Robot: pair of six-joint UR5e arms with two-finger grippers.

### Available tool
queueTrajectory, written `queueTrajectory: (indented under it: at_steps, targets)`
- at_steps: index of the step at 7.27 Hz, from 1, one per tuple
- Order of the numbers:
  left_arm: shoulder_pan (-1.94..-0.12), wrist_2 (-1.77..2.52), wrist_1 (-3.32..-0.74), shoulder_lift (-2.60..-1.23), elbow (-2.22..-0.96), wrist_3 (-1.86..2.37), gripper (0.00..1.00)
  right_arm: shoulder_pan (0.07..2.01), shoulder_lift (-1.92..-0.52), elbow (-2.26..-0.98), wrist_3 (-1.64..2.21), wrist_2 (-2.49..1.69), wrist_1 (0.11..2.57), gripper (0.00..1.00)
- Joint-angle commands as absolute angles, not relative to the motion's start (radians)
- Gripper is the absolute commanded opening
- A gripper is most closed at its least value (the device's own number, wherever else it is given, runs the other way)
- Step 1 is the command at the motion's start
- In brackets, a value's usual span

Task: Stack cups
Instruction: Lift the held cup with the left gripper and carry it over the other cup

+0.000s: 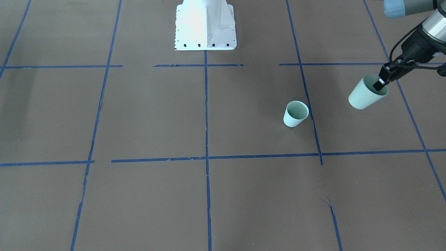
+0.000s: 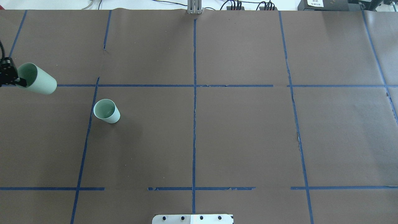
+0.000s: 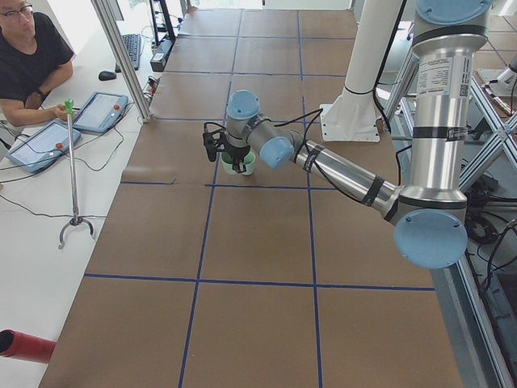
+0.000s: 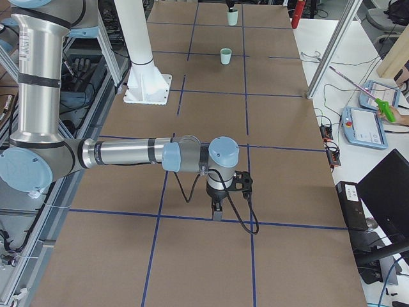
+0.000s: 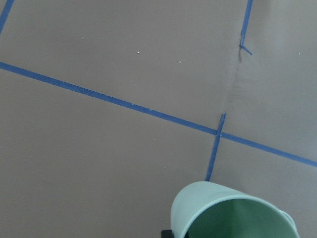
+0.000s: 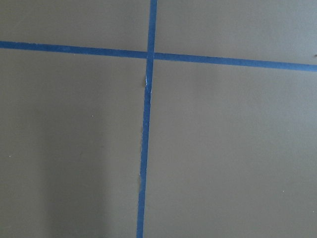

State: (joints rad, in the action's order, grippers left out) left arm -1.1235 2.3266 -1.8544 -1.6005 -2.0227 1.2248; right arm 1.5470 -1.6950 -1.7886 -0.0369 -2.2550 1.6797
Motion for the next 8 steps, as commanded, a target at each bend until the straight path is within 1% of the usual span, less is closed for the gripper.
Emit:
queueTrajectory:
  at_steps: [1,2,3,8]
  targets:
    - [-0.921,2.217,-1.818,-1.687,-2.022,1.489,0.00,1.548,-1.695,-1.789,-0.037,-2.255,1.680,1.00]
    - [-0.889,2.160,-1.721,-1.762,-2.016,1.500,0.00,1.548,-1.695,-1.789,-0.037,-2.255,1.680,1.00]
    - [-0.850,2.113,-1.666,-1.807,-2.008,1.503,0.00,1.548,-1.695,-1.789,-0.037,-2.255,1.678,1.00]
    - [-0.810,2.082,-1.667,-1.809,-1.974,1.502,0.00,1.548,-1.695,-1.789,-0.037,-2.256,1.680,1.00]
